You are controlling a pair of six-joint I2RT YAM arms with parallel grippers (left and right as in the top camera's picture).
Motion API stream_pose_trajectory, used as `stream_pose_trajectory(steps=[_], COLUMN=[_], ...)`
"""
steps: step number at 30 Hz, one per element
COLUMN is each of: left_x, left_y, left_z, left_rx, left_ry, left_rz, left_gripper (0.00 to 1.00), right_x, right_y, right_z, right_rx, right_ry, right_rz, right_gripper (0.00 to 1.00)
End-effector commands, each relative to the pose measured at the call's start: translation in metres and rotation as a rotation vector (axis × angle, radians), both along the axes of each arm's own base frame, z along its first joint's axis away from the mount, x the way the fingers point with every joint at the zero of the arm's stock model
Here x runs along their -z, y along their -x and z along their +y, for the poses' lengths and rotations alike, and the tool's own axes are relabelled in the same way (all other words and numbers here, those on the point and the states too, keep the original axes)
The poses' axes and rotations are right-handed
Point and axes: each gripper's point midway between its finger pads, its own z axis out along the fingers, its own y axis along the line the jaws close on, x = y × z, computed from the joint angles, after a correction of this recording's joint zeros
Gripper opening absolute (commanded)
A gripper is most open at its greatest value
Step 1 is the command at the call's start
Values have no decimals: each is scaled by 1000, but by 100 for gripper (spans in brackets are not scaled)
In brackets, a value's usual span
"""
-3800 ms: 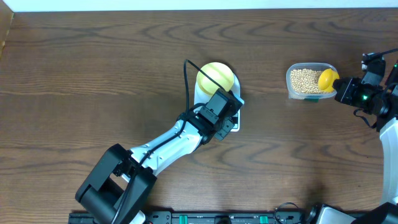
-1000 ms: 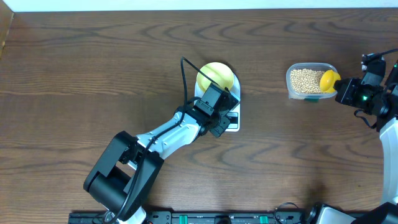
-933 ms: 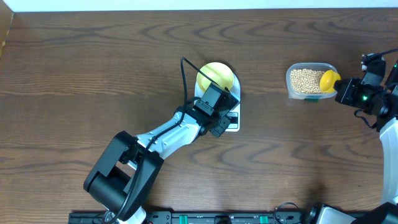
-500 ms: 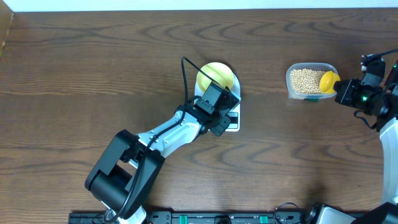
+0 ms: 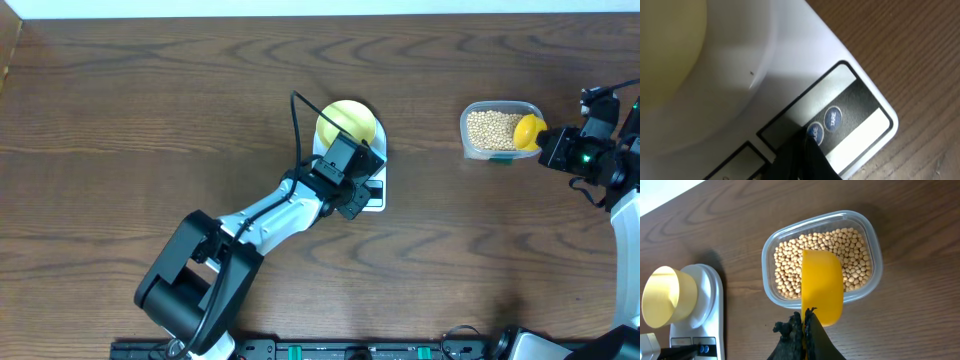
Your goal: Scoop item into bowl and weigh 50g on scale
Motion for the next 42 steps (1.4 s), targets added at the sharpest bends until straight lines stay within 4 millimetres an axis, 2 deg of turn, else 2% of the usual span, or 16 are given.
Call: stream_pose_trajectory(steps=[1, 14, 20, 42], left_x=[-4, -39, -34, -29], left_y=[4, -1, 6, 2], left_z=[8, 4, 9, 7], left_rx=[1, 0, 1, -1], left_ry=[-11, 41, 17, 20], left_rz=[-10, -79, -47, -53], left_gripper=[7, 7, 8, 8], right_x=[-10, -9, -9, -8], right_y=[-1, -1, -1, -6], right_z=[1, -2, -2, -6], right_rx=[-14, -1, -1, 5], right_ry=[22, 37, 37, 48], right_rz=[-29, -21, -21, -31], right_gripper=[1, 1, 1, 1])
